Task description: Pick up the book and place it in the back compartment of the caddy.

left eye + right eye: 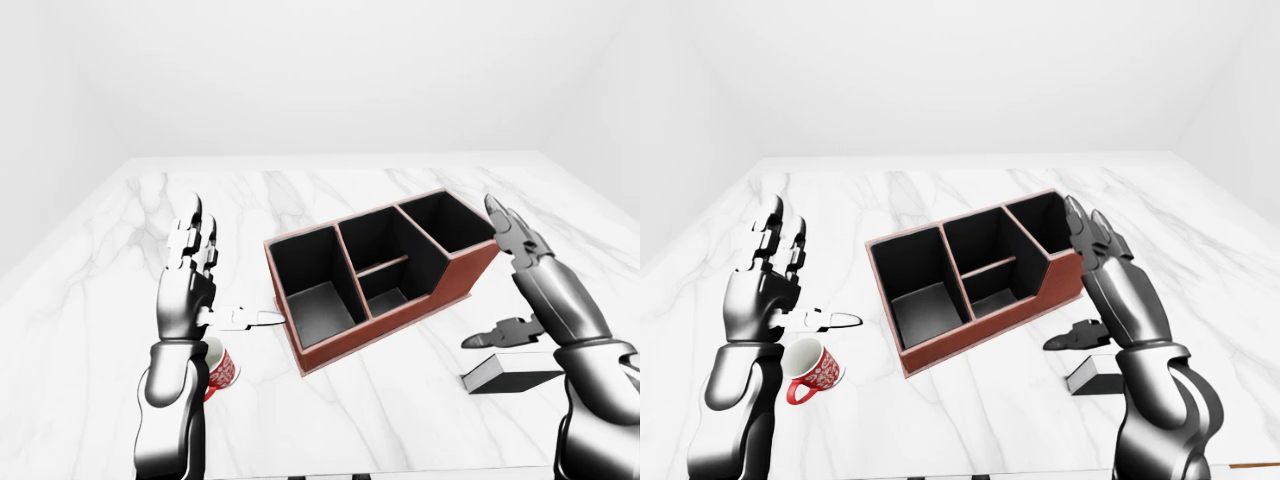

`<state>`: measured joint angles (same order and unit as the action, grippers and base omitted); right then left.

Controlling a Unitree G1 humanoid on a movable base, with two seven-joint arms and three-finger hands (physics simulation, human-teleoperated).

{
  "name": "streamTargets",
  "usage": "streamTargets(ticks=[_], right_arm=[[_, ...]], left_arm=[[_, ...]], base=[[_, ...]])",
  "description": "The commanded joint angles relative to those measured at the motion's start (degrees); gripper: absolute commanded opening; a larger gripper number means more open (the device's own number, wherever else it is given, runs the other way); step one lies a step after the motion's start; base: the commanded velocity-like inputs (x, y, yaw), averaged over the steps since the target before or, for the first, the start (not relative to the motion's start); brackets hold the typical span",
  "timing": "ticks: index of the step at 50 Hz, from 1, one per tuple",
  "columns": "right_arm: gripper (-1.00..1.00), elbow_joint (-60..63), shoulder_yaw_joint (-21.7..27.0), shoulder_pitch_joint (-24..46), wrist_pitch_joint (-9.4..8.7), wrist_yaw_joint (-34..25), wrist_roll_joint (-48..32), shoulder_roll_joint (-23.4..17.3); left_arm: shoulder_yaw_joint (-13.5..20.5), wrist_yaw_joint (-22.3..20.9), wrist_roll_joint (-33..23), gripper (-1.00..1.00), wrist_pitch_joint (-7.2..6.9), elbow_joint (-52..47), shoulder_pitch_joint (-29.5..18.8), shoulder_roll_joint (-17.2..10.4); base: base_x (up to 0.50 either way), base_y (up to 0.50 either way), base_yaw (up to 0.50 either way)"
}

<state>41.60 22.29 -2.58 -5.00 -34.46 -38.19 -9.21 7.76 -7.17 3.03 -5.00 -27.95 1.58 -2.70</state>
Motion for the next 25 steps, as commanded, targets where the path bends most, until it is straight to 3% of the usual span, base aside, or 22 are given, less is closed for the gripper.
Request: streamTargets(ticks=[1, 25], right_arm=[[1.00, -0.4, 1.0, -0.8, 0.00, -1.4, -1.7, 0.1], [1.00, -3.2, 1.7, -2.5, 0.00, -1.9, -4.5, 0.4]], left_arm=[[-0.1, 0.0, -0.1, 1.00, 0.00, 0.2, 0.1, 0.0], [-0.2, 0.0, -0.2, 1.00, 0.00, 0.6, -0.1, 0.0]], base=[[0.00, 0.00, 0.00], [0.00, 0.00, 0.00]])
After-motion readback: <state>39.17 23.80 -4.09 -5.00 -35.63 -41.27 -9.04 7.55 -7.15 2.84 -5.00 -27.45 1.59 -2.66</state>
